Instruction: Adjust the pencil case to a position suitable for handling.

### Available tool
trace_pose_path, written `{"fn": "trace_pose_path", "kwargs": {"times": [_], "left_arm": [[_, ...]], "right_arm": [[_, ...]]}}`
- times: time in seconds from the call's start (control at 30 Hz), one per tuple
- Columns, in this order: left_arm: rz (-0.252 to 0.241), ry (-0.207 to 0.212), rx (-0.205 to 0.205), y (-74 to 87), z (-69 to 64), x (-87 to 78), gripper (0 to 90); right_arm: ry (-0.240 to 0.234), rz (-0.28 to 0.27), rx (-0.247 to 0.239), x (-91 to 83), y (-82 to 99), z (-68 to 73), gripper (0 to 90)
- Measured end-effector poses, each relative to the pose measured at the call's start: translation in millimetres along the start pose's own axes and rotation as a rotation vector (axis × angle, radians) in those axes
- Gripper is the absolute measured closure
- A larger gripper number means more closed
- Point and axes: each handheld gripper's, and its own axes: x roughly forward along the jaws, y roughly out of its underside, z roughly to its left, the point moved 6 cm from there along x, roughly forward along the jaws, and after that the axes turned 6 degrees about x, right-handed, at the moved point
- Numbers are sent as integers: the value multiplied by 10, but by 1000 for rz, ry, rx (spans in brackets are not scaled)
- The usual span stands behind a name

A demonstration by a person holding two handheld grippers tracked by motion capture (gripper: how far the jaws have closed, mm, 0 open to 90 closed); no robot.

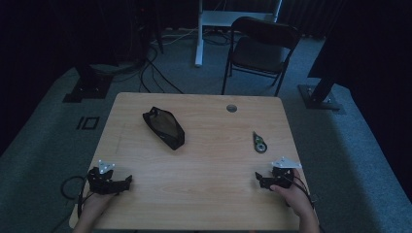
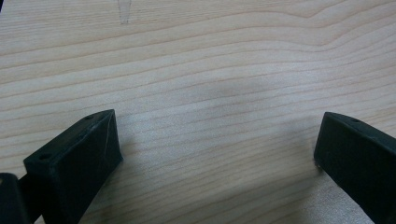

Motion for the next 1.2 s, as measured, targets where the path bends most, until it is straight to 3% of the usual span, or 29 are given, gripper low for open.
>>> {"fn": "trace_pose_path", "kwargs": {"times": [0.7,1.2], "left_arm": [[-1,0,0,0,0,0,6],[-1,0,0,0,0,1,6]], "right_arm": [[-65,-38,-54,155,-336,302,126],[-151,-48,-108,416,-597,744,128]]}}
